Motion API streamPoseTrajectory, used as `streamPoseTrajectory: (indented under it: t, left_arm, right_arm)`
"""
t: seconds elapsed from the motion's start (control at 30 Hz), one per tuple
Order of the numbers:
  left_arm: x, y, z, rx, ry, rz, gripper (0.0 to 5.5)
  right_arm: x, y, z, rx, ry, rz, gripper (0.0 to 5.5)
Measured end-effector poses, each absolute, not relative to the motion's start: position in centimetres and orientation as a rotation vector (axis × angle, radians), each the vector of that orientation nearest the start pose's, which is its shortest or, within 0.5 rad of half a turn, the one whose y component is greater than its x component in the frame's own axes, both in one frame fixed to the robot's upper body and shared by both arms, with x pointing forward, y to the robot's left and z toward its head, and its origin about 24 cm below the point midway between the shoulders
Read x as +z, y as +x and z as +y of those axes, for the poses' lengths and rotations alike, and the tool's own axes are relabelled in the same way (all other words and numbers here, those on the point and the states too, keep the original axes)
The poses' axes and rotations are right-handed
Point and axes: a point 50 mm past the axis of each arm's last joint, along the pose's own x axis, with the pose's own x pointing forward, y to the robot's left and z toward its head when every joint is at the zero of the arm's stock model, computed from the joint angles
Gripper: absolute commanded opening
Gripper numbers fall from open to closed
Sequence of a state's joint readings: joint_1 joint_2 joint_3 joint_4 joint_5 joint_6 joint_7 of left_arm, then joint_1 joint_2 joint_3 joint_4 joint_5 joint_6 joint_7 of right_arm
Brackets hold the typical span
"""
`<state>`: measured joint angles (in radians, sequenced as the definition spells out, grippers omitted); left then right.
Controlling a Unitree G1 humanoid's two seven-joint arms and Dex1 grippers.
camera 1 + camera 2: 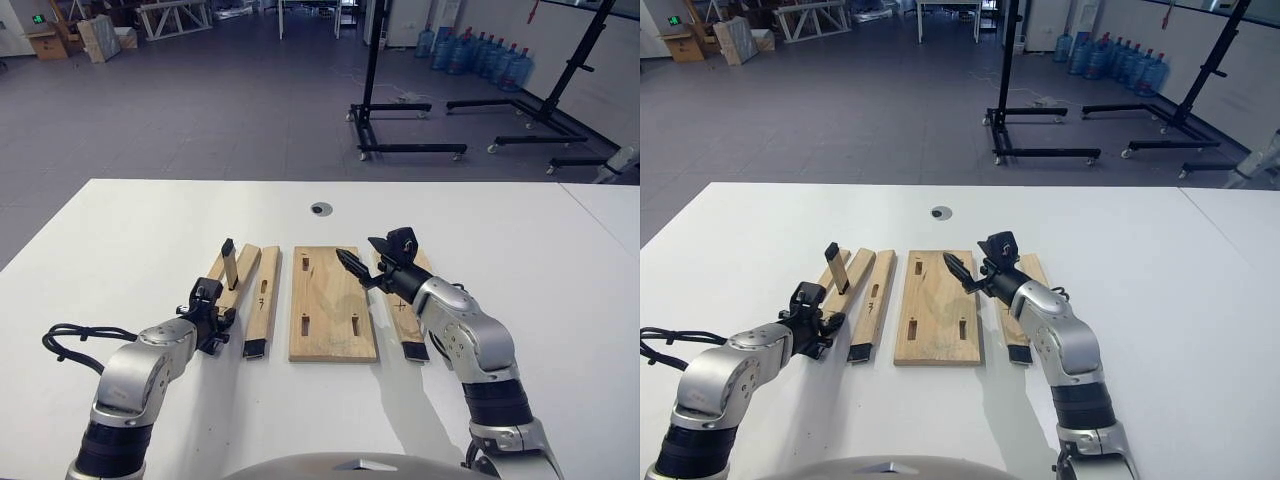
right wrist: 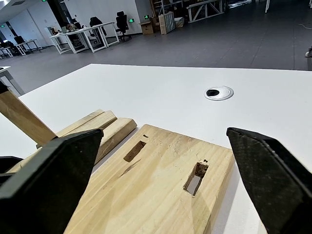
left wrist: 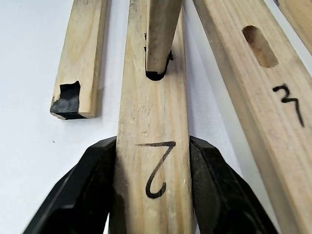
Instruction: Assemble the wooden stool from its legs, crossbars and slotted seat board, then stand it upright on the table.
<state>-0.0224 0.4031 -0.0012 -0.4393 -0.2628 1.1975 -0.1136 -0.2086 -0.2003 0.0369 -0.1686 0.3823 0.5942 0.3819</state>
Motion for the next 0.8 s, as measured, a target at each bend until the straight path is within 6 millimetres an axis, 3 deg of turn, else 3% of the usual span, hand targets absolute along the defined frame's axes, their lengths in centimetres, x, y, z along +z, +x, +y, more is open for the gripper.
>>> streamPoseTrajectory:
  t: [0.1, 0.23, 0.33, 0.4, 0.5, 0.53, 0.63, 0.7, 0.8]
  left_arm:
    - [6.7, 23.0, 21.1, -0.107, 0.183, 0.744, 2.03]
    - [13.6, 26.2, 23.0, -0.094, 0.194, 0.500, 2.03]
    - [19.6, 27.6, 22.1, -0.315, -0.028, 0.245, 2.03]
    - [21.6, 27.3, 20.1, -0.566, -0.182, 0.135, 2.03]
    - [21.3, 26.5, 17.4, -0.840, -0.420, 0.104, 2.02]
    - [21.0, 26.3, 16.2, -0.946, -0.501, 0.097, 2.02]
    - [19.4, 26.2, 14.4, -1.081, -0.679, 0.137, 2.02]
    - [18.1, 26.1, 13.9, -1.109, -0.774, 0.180, 2.02]
    - [18.1, 25.9, 13.3, -1.146, -0.799, 0.185, 2.02]
  right_arm:
    - [8.3, 27.8, -13.0, 0.582, 0.173, 0.223, 4.66]
    - [8.7, 28.4, -13.4, 0.568, 0.184, 0.211, 4.66]
    - [10.3, 29.5, -14.9, 0.540, 0.288, 0.166, 4.66]
    - [13.0, 30.6, -16.1, 0.557, 0.400, 0.100, 4.66]
    - [17.1, 31.4, -17.4, 0.686, 0.574, 0.039, 4.66]
    - [19.4, 31.6, -18.0, 0.761, 0.626, 0.001, 4.66]
    - [23.8, 31.3, -19.2, 0.967, 0.799, -0.076, 4.66]
    - [24.9, 30.6, -19.1, 1.074, 0.851, -0.067, 4.66]
    - [24.6, 30.4, -18.2, 1.120, 0.916, -0.016, 4.66]
